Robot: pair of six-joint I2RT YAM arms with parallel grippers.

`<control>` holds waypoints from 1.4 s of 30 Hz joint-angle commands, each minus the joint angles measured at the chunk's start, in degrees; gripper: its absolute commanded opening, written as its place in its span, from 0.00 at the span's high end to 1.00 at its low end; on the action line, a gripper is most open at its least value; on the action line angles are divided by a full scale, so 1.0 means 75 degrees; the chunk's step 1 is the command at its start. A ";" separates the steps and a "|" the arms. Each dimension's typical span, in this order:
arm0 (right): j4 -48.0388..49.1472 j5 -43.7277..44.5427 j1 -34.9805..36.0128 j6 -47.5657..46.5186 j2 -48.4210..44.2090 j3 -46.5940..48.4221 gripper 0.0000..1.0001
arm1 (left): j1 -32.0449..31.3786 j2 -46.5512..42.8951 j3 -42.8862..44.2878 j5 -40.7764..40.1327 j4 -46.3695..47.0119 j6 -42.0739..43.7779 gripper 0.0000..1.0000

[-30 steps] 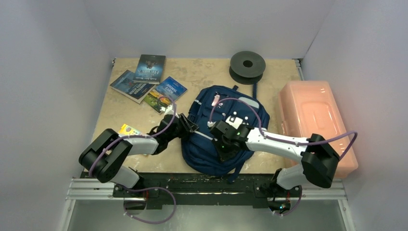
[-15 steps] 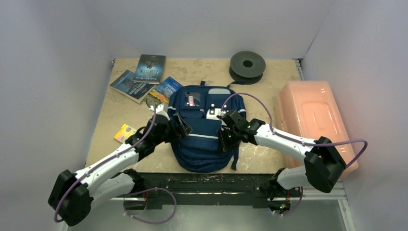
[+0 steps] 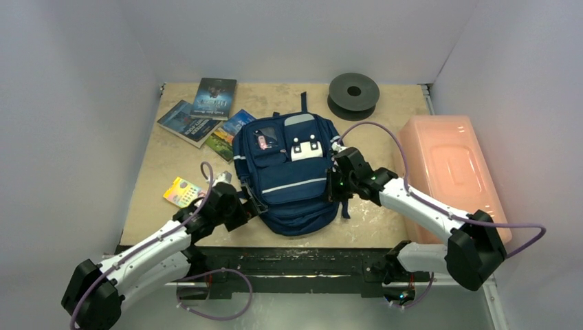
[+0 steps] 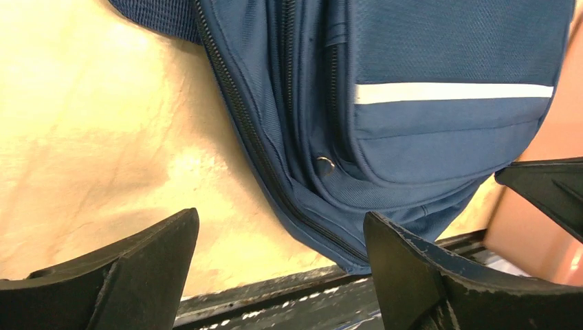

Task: Pack the student bag
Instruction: Unzip the student bag at the center of the board.

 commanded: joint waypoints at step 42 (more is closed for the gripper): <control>-0.0548 0.0684 0.0074 0.0651 -0.0549 0.1150 0.88 | -0.2476 0.2540 -0.0419 -0.1472 0.6984 0.0047 1.00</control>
